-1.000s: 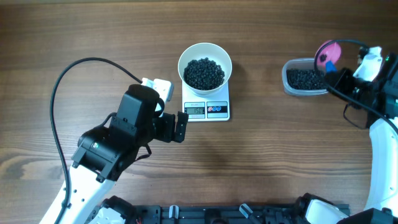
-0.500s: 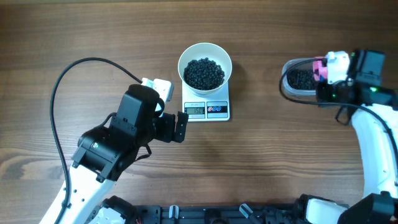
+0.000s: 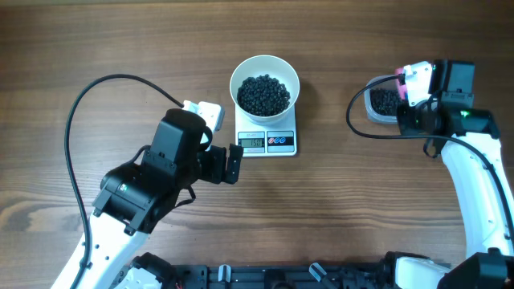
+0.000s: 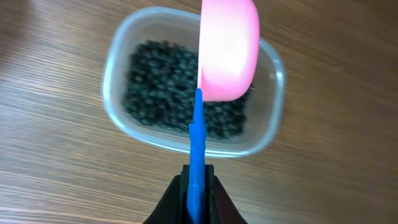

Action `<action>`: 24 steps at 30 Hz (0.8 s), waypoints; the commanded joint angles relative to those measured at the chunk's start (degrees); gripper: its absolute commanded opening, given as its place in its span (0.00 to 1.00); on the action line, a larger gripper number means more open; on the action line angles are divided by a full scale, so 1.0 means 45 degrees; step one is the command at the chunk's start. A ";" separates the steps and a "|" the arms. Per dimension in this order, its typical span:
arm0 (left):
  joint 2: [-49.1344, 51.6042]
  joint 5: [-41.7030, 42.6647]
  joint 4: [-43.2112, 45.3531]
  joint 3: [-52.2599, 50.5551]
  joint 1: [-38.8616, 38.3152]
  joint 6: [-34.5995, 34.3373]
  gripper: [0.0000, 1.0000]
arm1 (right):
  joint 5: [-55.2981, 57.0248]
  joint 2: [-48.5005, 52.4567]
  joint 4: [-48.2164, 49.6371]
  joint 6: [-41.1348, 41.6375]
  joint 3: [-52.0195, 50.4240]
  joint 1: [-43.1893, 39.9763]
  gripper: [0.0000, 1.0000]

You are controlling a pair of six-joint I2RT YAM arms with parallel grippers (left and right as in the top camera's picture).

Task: Scoop item into bowl and weigh 150g on scale
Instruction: 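Return the pink scoop to the tub and lower it onto the beans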

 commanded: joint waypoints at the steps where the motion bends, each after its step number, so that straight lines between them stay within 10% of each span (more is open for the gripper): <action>1: -0.0029 0.0053 0.0019 0.0000 -0.0044 0.0194 1.00 | -0.1423 0.0214 0.0049 0.2123 -0.0729 -0.0389 0.04; 15: -0.0019 0.0053 0.0019 0.0000 -0.0044 0.0194 1.00 | -0.4274 0.0573 0.0515 0.5926 -0.1433 -0.2195 0.05; 17: -0.0019 0.0053 0.0019 0.0000 -0.0044 0.0194 1.00 | -0.4269 0.0602 0.0525 0.6246 -0.1511 -0.2302 0.38; 24: -0.0019 0.0053 0.0019 0.0000 -0.0044 0.0194 1.00 | -0.3007 0.0374 0.0690 0.6523 -0.1457 -0.2312 1.00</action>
